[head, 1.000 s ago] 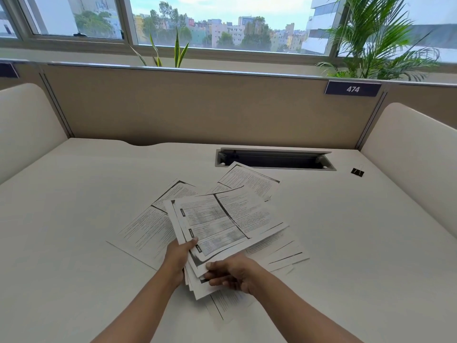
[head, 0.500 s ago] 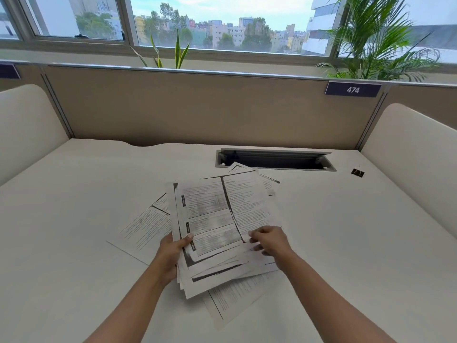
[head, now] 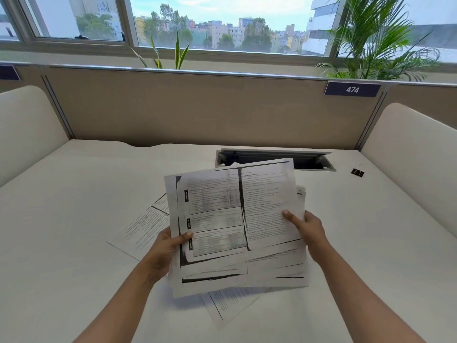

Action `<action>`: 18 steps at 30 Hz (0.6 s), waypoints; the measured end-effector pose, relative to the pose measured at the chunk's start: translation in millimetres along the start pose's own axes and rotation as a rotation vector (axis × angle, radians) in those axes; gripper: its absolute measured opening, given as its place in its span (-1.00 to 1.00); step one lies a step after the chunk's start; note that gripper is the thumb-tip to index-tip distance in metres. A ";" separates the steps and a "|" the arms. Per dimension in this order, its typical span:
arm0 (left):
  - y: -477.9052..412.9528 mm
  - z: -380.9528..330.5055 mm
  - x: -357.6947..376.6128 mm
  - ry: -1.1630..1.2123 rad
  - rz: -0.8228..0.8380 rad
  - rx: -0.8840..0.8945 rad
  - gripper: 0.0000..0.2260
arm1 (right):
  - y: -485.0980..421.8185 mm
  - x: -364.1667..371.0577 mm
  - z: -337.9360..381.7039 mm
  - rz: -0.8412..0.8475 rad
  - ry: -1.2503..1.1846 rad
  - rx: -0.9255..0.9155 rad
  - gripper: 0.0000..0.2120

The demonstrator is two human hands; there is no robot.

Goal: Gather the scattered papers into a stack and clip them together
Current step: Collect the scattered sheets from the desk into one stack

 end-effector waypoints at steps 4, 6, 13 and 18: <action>4.0 -5.6 -1.2 -0.004 0.024 0.033 -0.70 | 2.1 -1.5 2.4 -0.005 -0.185 -0.018 -0.72; 5.4 -11.9 -0.4 -0.010 0.047 0.057 -0.42 | 4.8 -0.8 8.9 -0.011 -0.257 -0.075 -0.57; 6.1 -45.8 3.2 -0.053 0.047 0.263 -0.41 | 7.5 -1.6 41.7 -0.115 -0.461 -0.322 -0.85; 1.4 -46.9 -2.4 -0.125 -0.027 0.318 -0.61 | 10.2 -2.1 37.7 -0.091 -0.435 -0.350 -0.85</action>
Point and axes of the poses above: each hand's wrist, its own y-axis away from the middle knuckle, its own x-axis out of the palm, z = x × y, the point moved 2 cm from there along -y, towards the middle knuckle, and after that the axes turned 14 degrees about -x, right-handed, at the moved point
